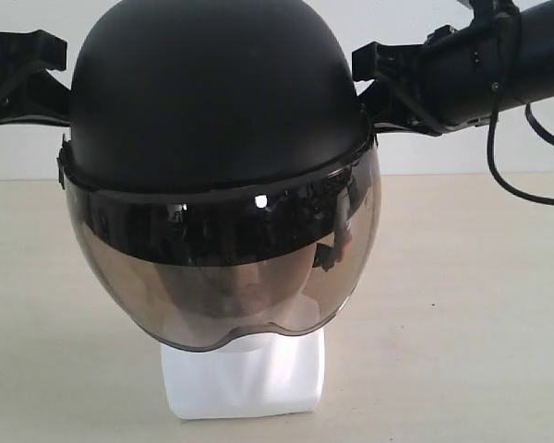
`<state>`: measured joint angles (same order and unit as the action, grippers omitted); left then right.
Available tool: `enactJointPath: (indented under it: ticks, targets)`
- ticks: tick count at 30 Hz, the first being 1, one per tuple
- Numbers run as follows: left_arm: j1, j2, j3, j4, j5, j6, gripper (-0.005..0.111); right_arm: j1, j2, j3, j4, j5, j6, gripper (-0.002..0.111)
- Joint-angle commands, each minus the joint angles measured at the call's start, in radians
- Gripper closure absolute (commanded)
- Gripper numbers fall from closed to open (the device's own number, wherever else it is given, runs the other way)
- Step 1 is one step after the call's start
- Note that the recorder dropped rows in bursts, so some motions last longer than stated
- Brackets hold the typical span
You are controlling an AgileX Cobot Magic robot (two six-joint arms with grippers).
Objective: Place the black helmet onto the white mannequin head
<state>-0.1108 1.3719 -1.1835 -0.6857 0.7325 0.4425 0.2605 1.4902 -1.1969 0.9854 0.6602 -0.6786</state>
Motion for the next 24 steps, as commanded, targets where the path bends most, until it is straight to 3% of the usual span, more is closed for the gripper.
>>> enactJointPath:
  ticks: [1,6,14,24]
  targets:
    - [0.0,0.002,-0.05,-0.01,0.009,0.011,0.102,-0.055,-0.027,-0.001,-0.035,0.028,0.025,0.091]
    - [0.0,0.002,-0.056,-0.014,0.007,-0.041,0.102,-0.096,-0.049,-0.001,-0.035,0.127,0.023,0.091]
    - [0.0,-0.035,-0.056,-0.014,0.025,-0.099,0.102,-0.176,-0.07,-0.001,-0.052,0.095,0.077,0.091]
    - [0.0,-0.152,-0.056,0.037,0.156,-0.189,0.102,-0.204,-0.091,-0.001,-0.052,0.27,0.016,0.091]
